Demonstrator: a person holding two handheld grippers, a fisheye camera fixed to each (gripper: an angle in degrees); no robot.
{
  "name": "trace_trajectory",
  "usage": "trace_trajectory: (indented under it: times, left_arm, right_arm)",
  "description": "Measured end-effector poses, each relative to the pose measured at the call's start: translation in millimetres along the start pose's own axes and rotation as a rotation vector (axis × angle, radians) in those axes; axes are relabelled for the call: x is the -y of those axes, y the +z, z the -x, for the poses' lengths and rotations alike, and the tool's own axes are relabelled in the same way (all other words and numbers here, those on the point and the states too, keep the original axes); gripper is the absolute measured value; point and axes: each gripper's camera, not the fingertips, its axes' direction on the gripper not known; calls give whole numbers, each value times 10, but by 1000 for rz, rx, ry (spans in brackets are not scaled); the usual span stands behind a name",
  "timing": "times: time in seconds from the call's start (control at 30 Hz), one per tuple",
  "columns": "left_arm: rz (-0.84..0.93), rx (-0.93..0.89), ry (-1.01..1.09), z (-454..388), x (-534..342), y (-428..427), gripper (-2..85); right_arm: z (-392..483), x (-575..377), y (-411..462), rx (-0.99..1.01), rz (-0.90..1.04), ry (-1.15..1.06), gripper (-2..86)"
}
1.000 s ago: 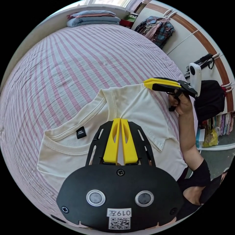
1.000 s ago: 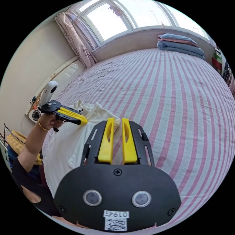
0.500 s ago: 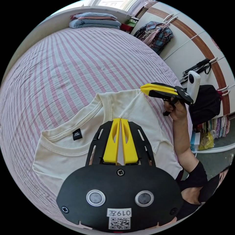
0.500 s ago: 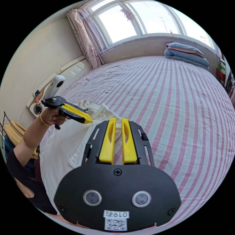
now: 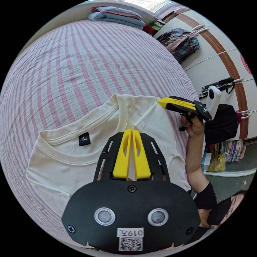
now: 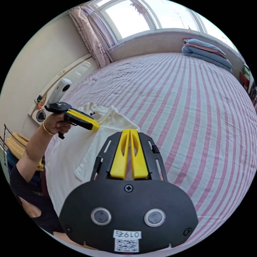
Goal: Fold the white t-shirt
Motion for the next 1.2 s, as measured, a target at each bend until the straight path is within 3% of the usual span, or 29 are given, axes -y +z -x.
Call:
trace_trajectory:
  times: [0.17,0.33,0.47,0.57,0.7,0.83,1.0,1.2]
  left_arm:
    - [-36,40,7,-311,-370,-80,10]
    - [-214,2,189,-993,-1093,-317,11]
    - [-477,190,434,-1911,-2208,-281,14]
    - [-457,372,619,-2438,-2770,46,17]
    - [-402,554,684,-2784,-3056,346,23]
    - [-389,358,553,-2822,-3061,369,25]
    - [-374,439,523,-3013,-3157,549,30]
    - [-341,534,536,-3239,-3268,754,27]
  right_arm:
    - [70,-52,-276,29,-61,-14,-7]
    - [444,-214,-1118,28,-333,-97,-8]
    - [1197,-370,-1767,-99,-482,-261,-7]
    - [1785,-405,-2050,-145,-496,-363,3]
    - [2188,-566,-2197,-169,-349,-415,54]
    - [2270,-890,-2028,-171,-190,-447,14]
    - [2386,-914,-1569,-291,133,-561,89]
    - [2733,-788,-1608,-329,166,-619,108]
